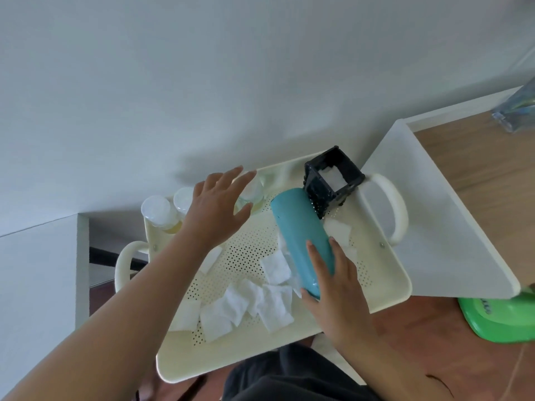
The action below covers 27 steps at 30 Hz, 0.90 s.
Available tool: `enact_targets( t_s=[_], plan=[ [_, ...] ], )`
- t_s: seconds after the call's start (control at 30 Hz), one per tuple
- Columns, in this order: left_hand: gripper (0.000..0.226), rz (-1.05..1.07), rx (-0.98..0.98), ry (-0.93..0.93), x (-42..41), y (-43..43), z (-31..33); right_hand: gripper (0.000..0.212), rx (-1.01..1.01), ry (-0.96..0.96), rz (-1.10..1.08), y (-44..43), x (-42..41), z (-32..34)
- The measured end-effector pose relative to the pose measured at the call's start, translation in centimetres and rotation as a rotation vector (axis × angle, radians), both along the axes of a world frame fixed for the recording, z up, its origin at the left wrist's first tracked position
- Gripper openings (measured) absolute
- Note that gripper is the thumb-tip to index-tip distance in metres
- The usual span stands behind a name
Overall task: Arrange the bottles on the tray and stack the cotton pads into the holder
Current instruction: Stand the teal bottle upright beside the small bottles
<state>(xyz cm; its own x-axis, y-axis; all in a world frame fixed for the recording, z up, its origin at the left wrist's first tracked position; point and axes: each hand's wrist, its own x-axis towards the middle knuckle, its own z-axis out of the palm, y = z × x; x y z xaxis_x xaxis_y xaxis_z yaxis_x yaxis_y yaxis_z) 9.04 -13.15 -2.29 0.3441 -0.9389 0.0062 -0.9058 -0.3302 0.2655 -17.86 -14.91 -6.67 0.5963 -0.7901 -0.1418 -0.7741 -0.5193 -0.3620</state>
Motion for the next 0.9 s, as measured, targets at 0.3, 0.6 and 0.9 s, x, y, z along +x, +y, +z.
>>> enact_targets(
  t_s=[0.3,0.6,0.9],
  plan=[
    [0.068,-0.017,0.009,-0.076,0.0,-0.1,-0.6,0.091,-0.025,-0.032,-0.04,-0.1,0.2,2.4],
    [0.068,-0.013,0.002,-0.058,-0.1,-0.1,-0.5,0.053,-0.134,-0.121,0.056,-3.4,2.1,9.9],
    [0.068,-0.006,-0.016,-0.031,0.1,-0.1,-0.6,0.041,-0.176,-0.174,0.101,-7.0,6.9,13.2]
  ],
)
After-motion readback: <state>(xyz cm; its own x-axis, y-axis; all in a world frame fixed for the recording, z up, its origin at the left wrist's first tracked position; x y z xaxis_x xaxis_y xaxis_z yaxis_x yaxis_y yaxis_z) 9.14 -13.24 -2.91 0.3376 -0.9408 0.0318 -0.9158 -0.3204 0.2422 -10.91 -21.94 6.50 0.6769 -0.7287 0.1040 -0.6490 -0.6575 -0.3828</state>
